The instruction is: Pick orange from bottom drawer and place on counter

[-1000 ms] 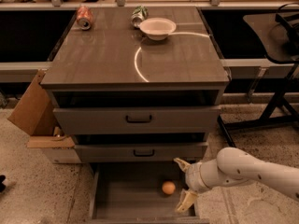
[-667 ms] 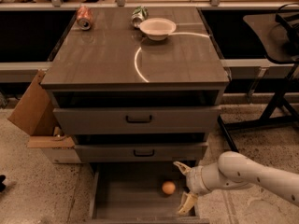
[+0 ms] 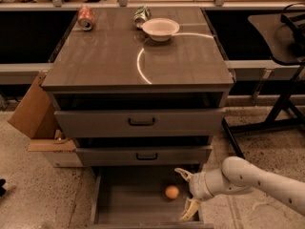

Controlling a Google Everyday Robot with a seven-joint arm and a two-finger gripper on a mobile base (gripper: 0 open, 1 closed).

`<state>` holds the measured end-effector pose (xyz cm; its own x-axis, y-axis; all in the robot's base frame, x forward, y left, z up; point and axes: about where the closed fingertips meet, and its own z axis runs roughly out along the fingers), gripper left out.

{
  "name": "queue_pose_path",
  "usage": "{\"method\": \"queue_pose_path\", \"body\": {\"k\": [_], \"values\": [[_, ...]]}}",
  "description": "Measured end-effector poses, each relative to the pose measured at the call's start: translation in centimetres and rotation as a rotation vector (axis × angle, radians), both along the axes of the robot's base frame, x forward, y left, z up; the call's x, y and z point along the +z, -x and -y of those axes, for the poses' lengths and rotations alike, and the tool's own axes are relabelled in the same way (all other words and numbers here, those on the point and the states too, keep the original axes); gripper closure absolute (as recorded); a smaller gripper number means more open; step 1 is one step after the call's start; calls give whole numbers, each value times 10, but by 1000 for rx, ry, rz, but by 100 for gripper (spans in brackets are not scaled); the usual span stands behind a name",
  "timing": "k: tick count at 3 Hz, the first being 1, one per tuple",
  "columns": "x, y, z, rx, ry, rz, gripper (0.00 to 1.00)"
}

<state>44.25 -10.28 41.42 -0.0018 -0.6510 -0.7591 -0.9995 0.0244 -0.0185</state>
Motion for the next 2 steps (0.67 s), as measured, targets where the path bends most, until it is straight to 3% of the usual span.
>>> {"method": "queue_pose_path", "body": {"k": [2], "values": [[-53,-15,2,81,-1,87,0]]}}
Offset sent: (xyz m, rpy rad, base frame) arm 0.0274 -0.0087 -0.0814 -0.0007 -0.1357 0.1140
